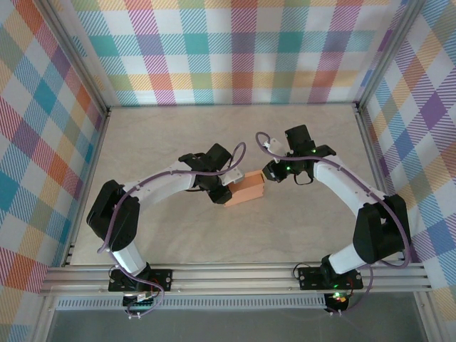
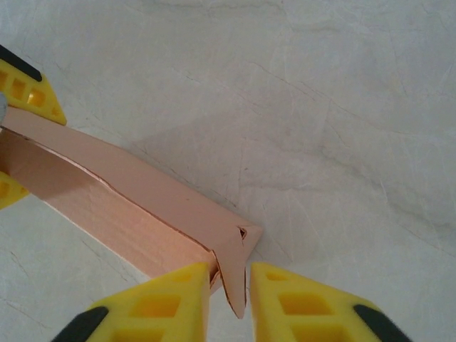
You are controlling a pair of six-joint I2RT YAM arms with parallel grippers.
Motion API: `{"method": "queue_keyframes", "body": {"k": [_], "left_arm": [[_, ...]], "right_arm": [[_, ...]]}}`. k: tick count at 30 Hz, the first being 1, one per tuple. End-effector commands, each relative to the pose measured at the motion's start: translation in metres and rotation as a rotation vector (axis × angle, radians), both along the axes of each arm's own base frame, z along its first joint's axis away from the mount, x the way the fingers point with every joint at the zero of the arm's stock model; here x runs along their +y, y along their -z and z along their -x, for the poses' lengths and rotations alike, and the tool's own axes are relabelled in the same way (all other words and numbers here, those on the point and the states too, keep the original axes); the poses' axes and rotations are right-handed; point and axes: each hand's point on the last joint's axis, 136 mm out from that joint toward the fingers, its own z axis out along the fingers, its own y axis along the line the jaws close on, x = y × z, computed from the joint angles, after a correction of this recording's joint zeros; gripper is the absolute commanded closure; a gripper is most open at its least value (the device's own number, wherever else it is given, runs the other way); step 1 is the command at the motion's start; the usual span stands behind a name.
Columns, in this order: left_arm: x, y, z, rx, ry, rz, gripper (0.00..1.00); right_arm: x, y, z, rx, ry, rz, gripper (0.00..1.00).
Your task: Fold the paper box
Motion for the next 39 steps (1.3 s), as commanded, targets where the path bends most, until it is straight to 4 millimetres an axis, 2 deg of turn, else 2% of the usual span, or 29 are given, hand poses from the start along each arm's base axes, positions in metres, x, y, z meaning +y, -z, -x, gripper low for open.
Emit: {"method": "queue_keyframes", "body": {"k": [1, 7, 11, 17, 27, 39], "left_arm": [[0.015, 0.022, 0.014, 0.086, 0.008, -0.084, 0.68], [0.015, 0.024, 0.014, 0.089, 0.007, -0.085, 0.68], [0.015, 0.025, 0.013, 0.089, 0.006, -0.088, 0.68], [0.013, 0.023, 0.012, 0.089, -0.003, -0.075, 0.68], [0.005, 0.023, 0.008, 0.102, -0.019, -0.055, 0.68], [0.006, 0.024, -0.003, 0.065, -0.043, -0.083, 0.68]], "right_arm": [[0.005, -0.002, 0.002, 0.006, -0.035, -0.003, 0.82], [0.005, 0.002, 0.002, 0.024, -0.036, -0.001, 0.82], [0.005, 0.001, 0.002, 0.024, -0.035, -0.001, 1.00], [0.005, -0.004, 0.003, 0.029, 0.003, -0.008, 1.00], [0.016, -0.010, -0.004, -0.003, 0.238, -0.085, 1.00], [0.005, -0.004, -0.004, 0.078, 0.468, -0.084, 1.00]]}}
